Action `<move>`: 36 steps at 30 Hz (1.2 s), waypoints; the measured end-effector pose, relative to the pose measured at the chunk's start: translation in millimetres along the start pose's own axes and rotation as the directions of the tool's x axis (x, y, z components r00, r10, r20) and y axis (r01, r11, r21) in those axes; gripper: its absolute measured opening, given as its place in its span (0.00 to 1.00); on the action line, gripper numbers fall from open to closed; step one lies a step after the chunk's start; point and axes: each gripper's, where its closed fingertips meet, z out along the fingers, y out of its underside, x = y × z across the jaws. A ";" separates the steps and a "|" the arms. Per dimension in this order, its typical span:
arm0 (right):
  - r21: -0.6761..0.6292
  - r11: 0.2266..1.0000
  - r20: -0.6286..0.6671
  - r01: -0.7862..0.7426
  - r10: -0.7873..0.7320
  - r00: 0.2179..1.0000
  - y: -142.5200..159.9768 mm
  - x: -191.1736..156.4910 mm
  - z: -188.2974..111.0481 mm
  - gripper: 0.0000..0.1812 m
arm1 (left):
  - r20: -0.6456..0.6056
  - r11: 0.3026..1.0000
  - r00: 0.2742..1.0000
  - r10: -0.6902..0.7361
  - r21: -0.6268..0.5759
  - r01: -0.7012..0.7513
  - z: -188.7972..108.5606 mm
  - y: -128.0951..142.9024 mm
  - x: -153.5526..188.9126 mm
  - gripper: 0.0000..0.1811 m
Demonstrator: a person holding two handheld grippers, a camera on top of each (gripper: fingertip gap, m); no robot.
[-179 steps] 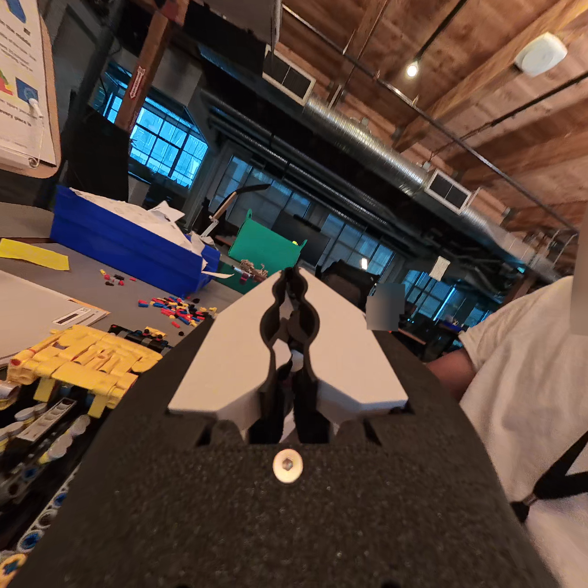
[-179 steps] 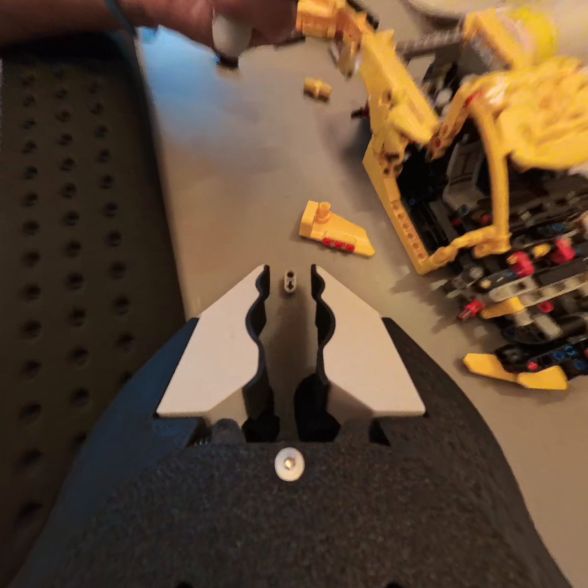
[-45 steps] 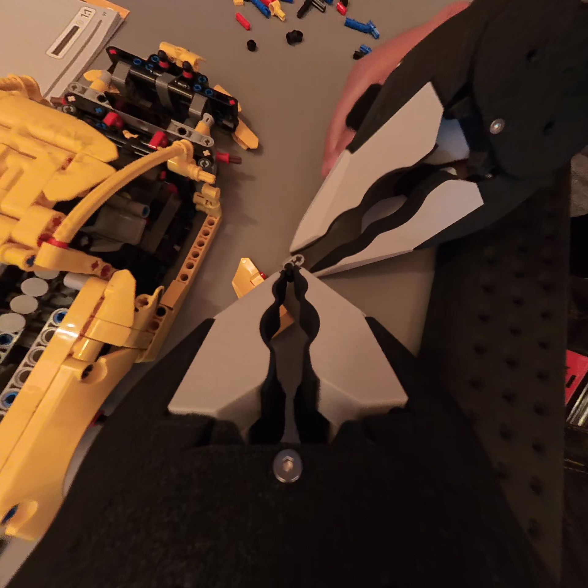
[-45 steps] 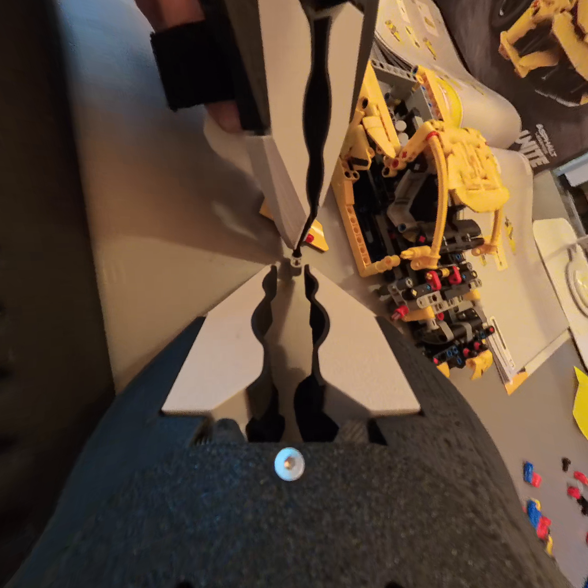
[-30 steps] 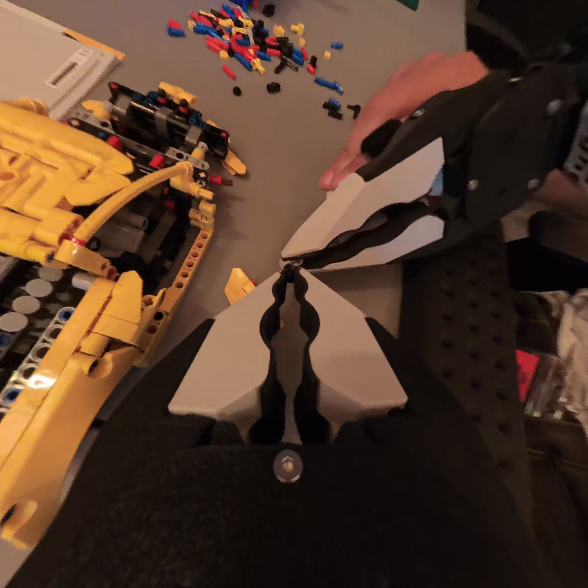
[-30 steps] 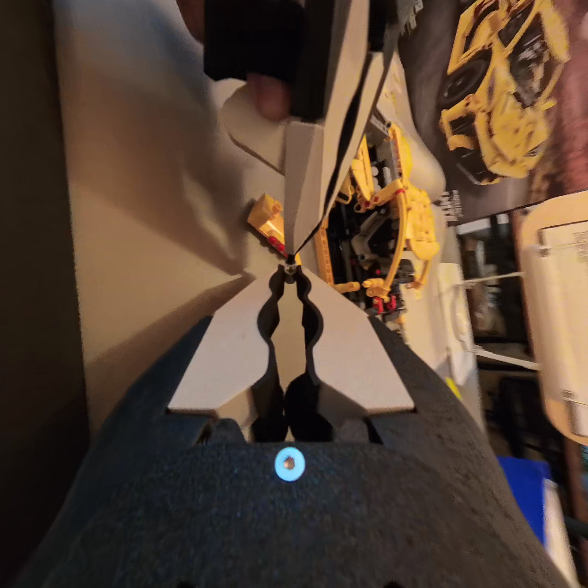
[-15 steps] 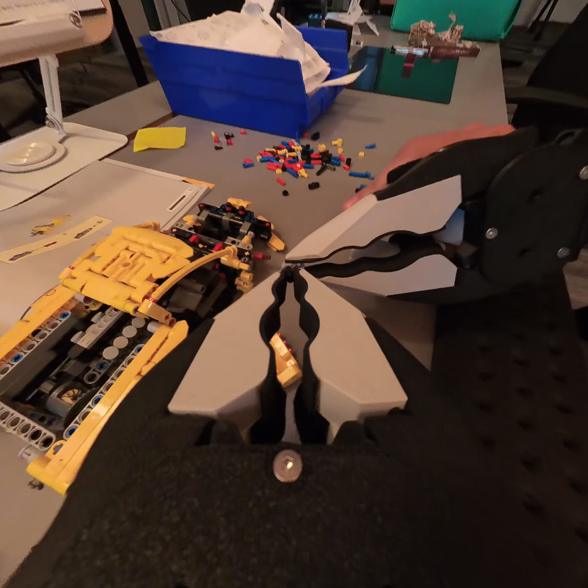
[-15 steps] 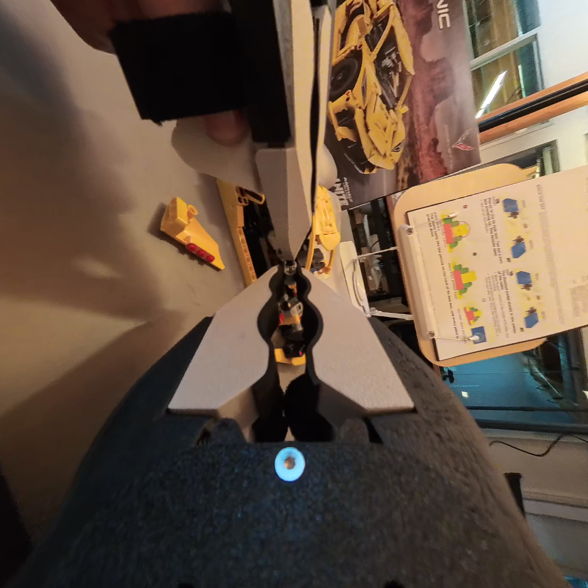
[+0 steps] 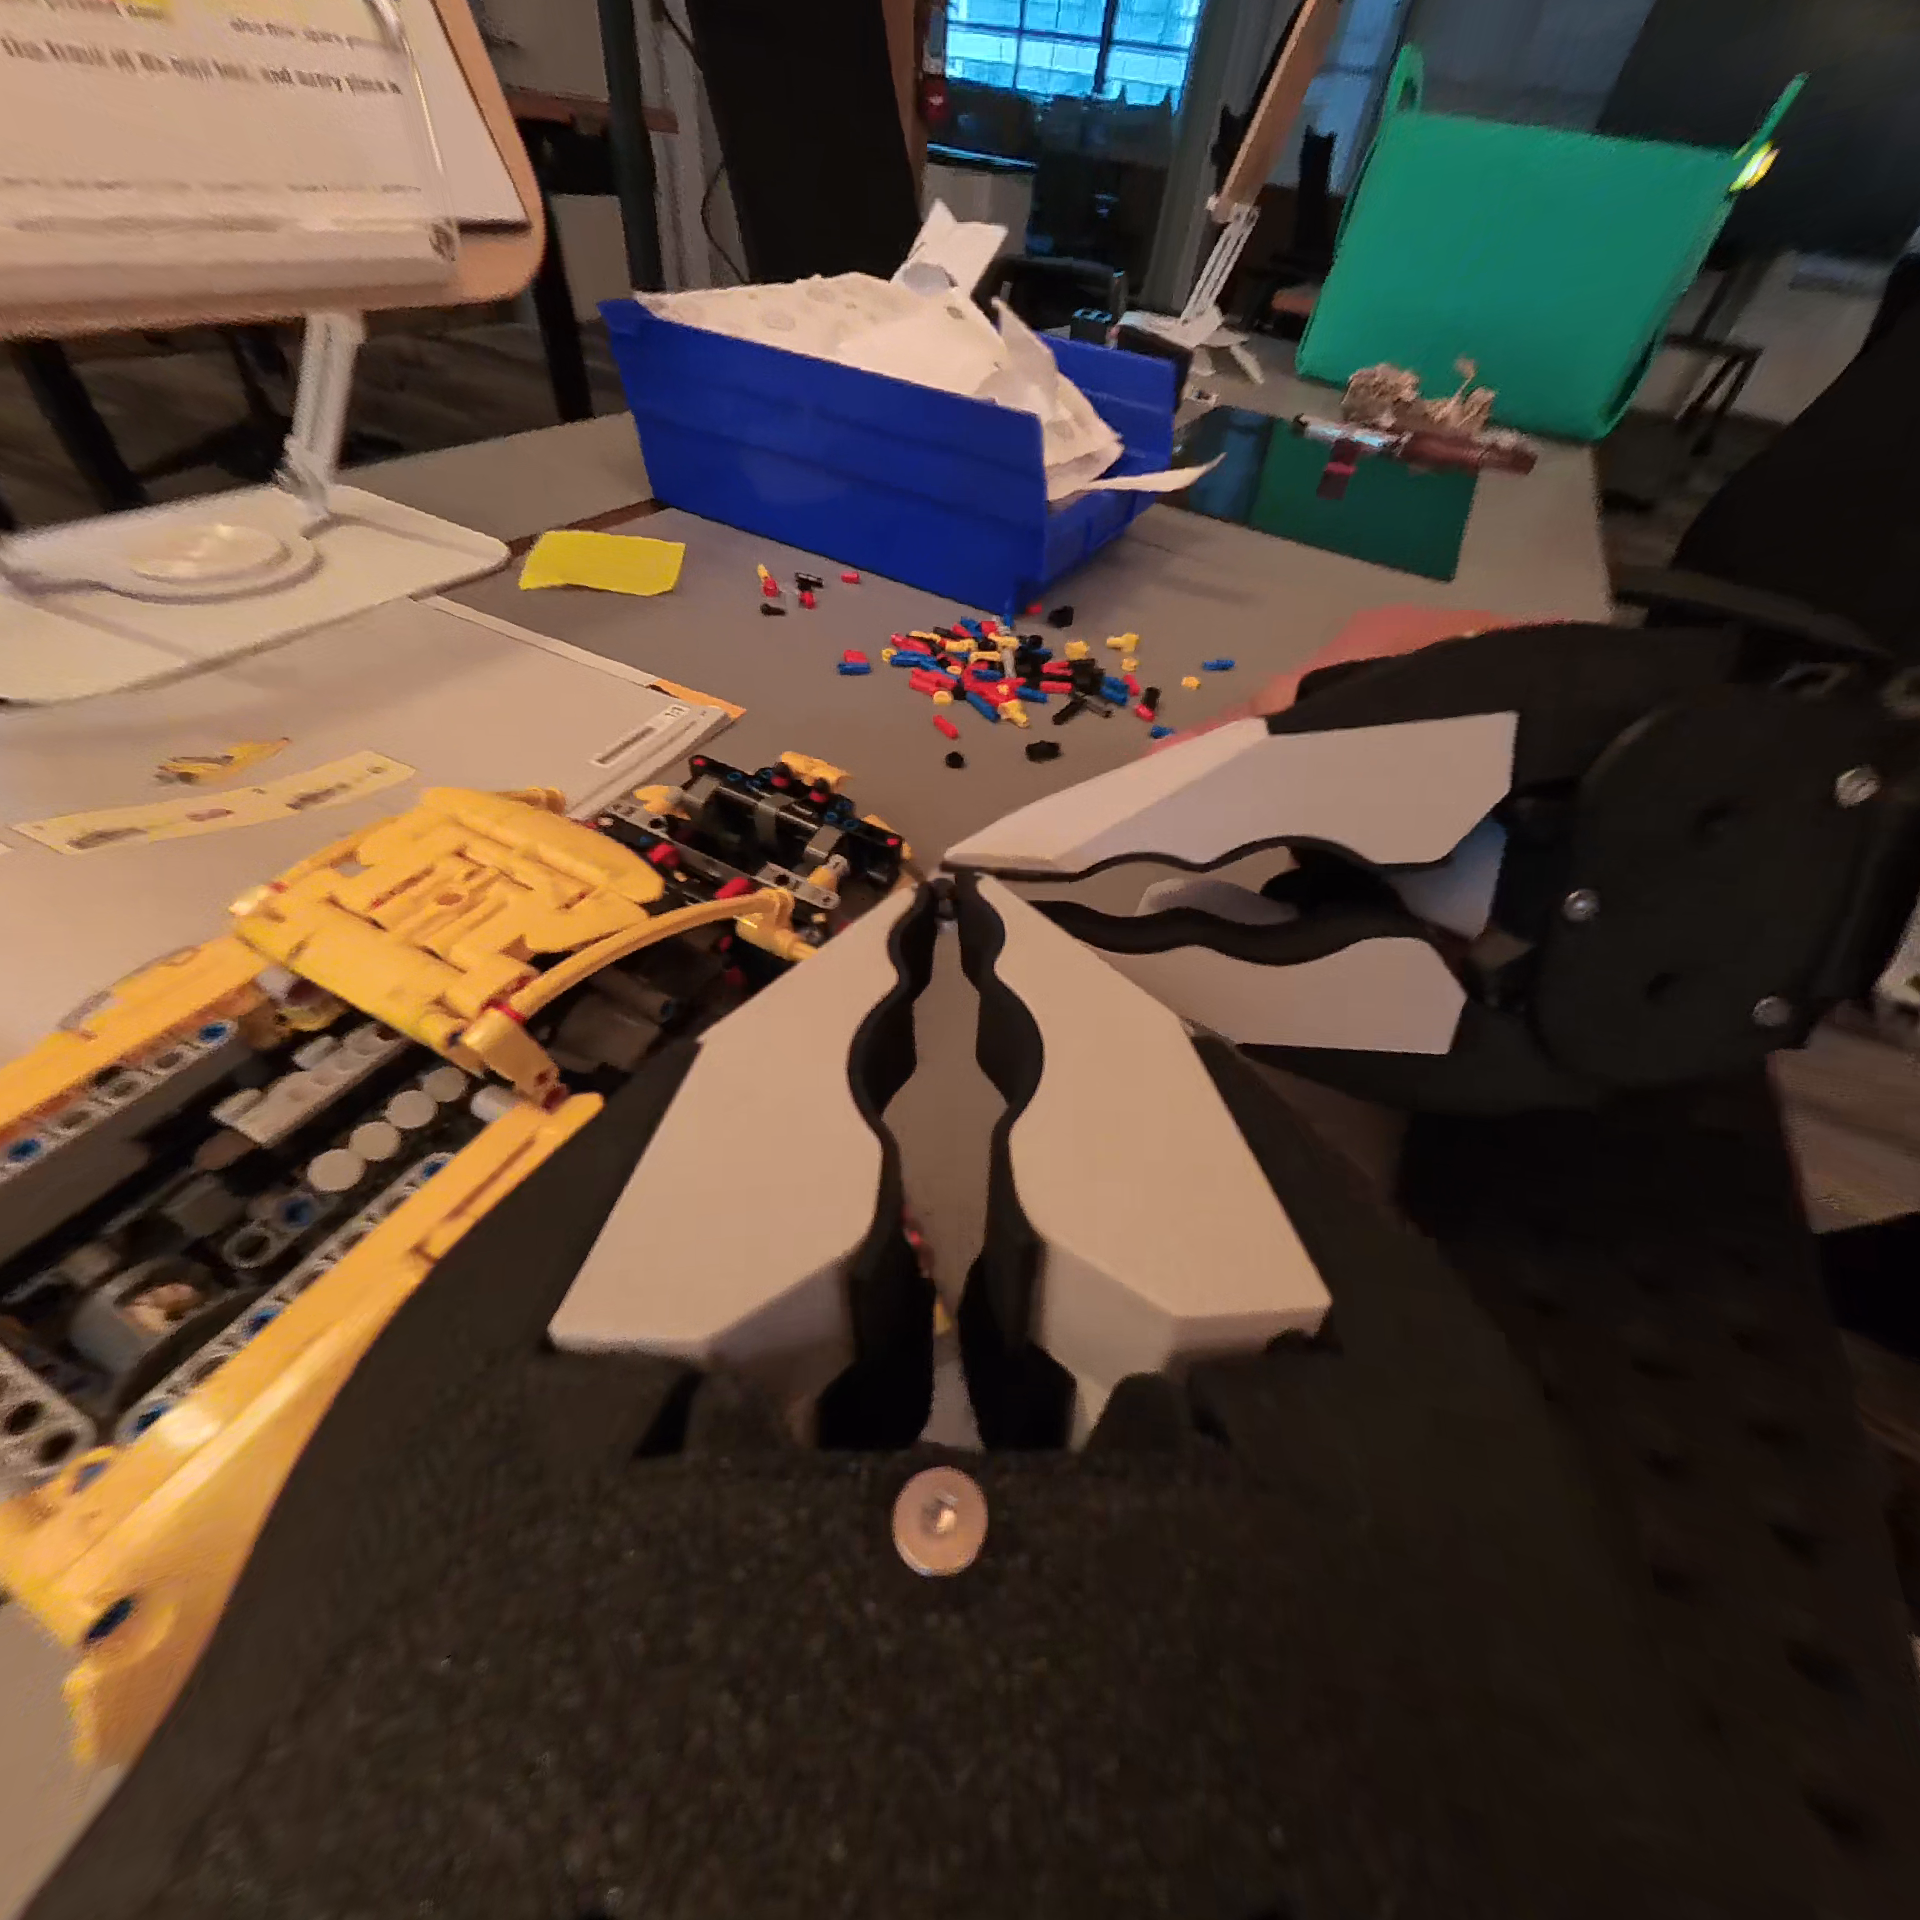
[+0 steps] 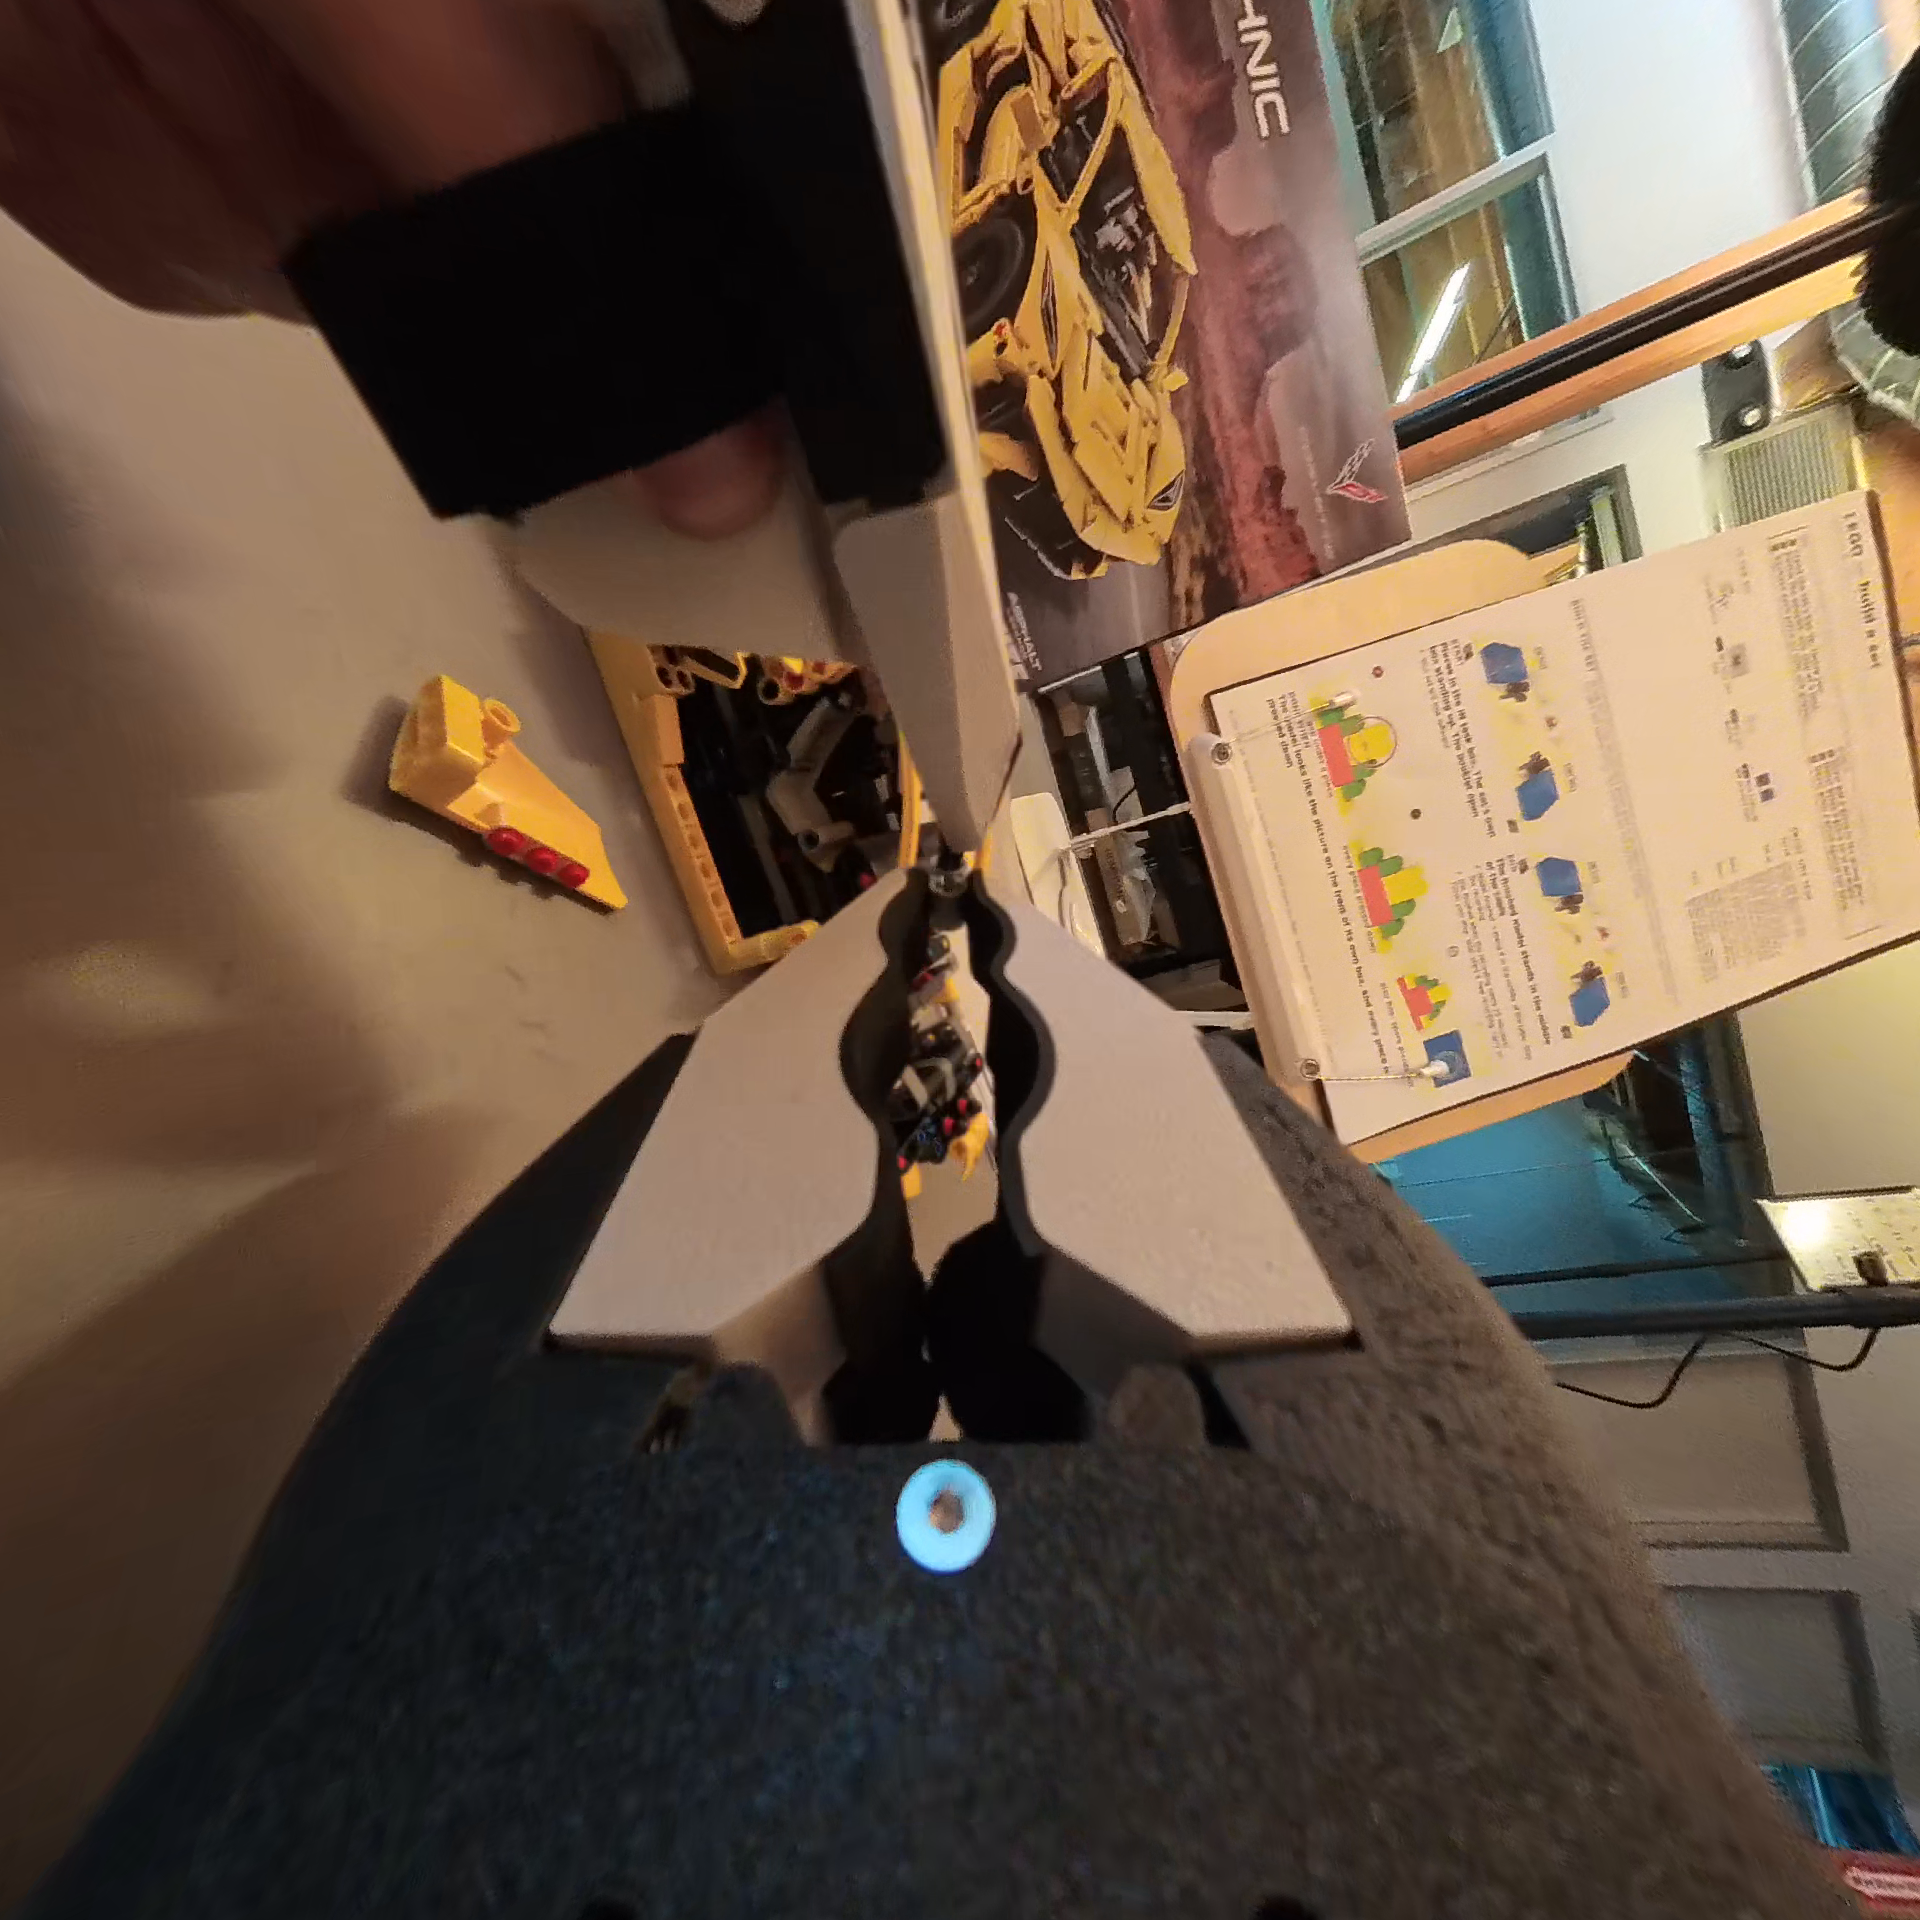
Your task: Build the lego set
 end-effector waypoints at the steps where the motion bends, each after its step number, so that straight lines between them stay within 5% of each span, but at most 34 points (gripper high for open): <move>1: 0.001 1.000 0.006 -0.008 0.008 1.000 1.1 -0.5 -0.3 0.02 | -0.029 0.999 0.998 -0.049 0.004 0.049 0.4 0.2 0.3 0.02; 3: 0.028 0.999 0.000 -0.041 0.041 0.999 -2.6 7.5 -1.8 0.02 | -0.086 0.993 0.991 -0.105 0.049 0.110 -3.1 -8.9 0.8 0.02; 6: 0.083 0.995 -0.014 -0.047 0.048 0.999 -15.4 33.4 8.6 0.03 | -0.064 0.994 0.997 0.032 0.103 -0.026 -9.5 -36.3 -11.8 0.02; 12: 0.178 0.978 -0.131 0.105 -0.082 0.988 -51.4 174.8 92.0 0.03 | -0.034 0.987 0.992 0.118 0.117 -0.113 -7.9 -175.4 -103.1 0.02; 15: 0.155 0.982 -0.125 0.110 -0.091 0.988 -63.2 212.0 124.8 0.03 | 0.013 0.978 0.995 0.095 0.183 -0.096 -9.9 -210.8 -136.6 0.02; 20: 0.197 0.976 -0.190 0.092 -0.054 0.980 -73.6 208.5 127.7 0.03 | -0.031 0.943 0.984 0.178 0.291 -0.162 -20.9 -208.3 -140.2 0.02; 22: 0.207 0.976 -0.116 0.075 -0.052 0.992 -77.0 200.6 124.8 0.03 | -0.066 0.933 0.968 0.241 0.292 -0.212 -26.3 -201.7 -136.7 0.02; 28: 0.164 0.981 -0.003 0.100 -0.101 0.995 -74.9 184.2 120.6 0.03 | -0.039 0.911 0.915 0.401 0.127 -0.394 -26.5 -183.0 -132.2 0.02; 36: 0.140 0.955 -0.229 0.261 -0.225 0.947 -92.9 194.0 117.3 0.02 | -0.142 0.980 0.976 0.167 0.132 -0.148 -41.5 -196.4 -132.5 0.02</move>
